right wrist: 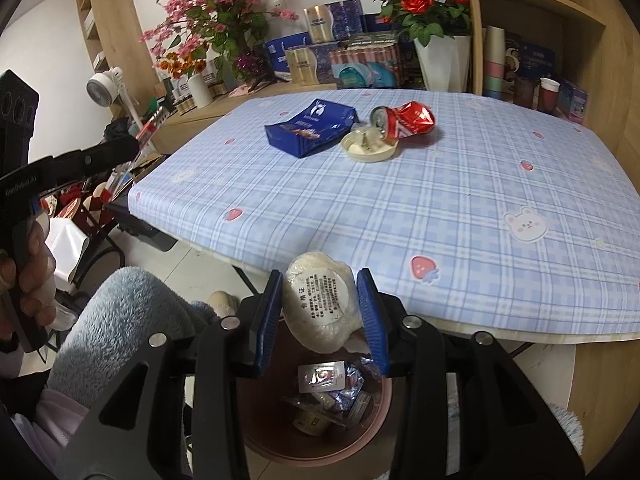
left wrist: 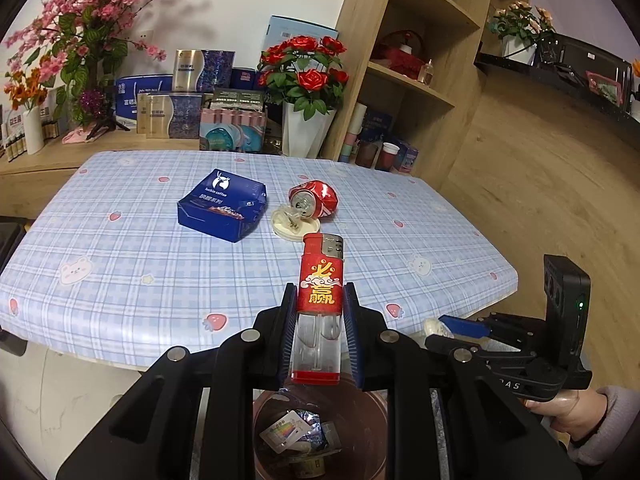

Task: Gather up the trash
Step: 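Carry the packet and lighter over the brown bin with both tools, then open the right tool to drop the packet while the left tool releases the lighter into the bin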

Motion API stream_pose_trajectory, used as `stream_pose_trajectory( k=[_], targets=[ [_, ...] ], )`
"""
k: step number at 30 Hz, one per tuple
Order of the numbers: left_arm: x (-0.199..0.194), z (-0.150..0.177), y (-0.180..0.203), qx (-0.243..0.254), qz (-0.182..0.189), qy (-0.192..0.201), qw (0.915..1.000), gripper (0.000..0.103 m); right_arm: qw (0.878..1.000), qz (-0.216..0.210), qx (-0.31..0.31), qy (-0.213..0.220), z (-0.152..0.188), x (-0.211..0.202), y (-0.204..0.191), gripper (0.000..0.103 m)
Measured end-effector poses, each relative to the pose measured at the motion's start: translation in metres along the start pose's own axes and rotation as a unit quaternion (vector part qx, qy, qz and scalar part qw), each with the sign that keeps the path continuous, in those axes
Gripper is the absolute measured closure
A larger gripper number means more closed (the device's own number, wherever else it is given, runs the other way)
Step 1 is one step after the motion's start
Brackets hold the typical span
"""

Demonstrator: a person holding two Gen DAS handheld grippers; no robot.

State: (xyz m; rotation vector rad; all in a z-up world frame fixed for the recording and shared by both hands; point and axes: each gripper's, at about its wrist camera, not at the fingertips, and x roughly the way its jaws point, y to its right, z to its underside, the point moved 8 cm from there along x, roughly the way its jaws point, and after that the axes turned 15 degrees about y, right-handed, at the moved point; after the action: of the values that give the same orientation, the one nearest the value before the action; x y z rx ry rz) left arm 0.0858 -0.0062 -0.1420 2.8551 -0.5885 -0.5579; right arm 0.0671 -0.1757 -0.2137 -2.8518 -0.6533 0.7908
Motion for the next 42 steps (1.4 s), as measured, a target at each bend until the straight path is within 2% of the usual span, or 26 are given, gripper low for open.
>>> stream_pose_trajectory(
  k=[8, 13, 16, 18, 20, 23, 29, 42],
  targets=[
    [-0.010, 0.004, -0.003, -0.005, -0.002, 0.001, 1.0000, 0.080, 1.000, -0.010, -0.008, -0.022, 0.012, 0.004, -0.015, 0.063],
    [-0.011, 0.006, -0.002, -0.005, 0.000, -0.001, 1.0000, 0.080, 0.999, -0.001, -0.008, -0.036, 0.019, 0.008, -0.015, 0.061],
    [-0.011, 0.006, -0.001, -0.004, 0.001, -0.002, 1.0000, 0.080, 1.000, 0.004, -0.003, -0.029, 0.016, 0.006, -0.012, 0.045],
    [-0.011, 0.007, 0.000, -0.003, 0.002, -0.004, 1.0000, 0.080, 1.000, 0.010, -0.002, -0.019, 0.011, 0.004, -0.009, 0.039],
    [-0.010, 0.008, 0.001, -0.003, 0.004, -0.005, 1.0000, 0.080, 1.000, 0.021, -0.005, -0.008, 0.004, 0.001, -0.004, 0.026],
    [-0.009, 0.008, 0.003, -0.003, 0.007, -0.008, 0.9999, 0.080, 0.999, 0.039, -0.001, 0.016, -0.008, -0.006, 0.006, 0.015],
    [-0.008, 0.009, 0.008, -0.002, 0.015, -0.010, 0.9998, 0.080, 0.996, 0.074, 0.009, 0.048, -0.026, -0.018, 0.028, 0.011],
    [-0.007, 0.015, 0.017, 0.000, 0.025, -0.023, 0.9994, 0.080, 0.991, 0.104, 0.000, 0.086, -0.051, -0.035, 0.045, 0.006]
  ],
)
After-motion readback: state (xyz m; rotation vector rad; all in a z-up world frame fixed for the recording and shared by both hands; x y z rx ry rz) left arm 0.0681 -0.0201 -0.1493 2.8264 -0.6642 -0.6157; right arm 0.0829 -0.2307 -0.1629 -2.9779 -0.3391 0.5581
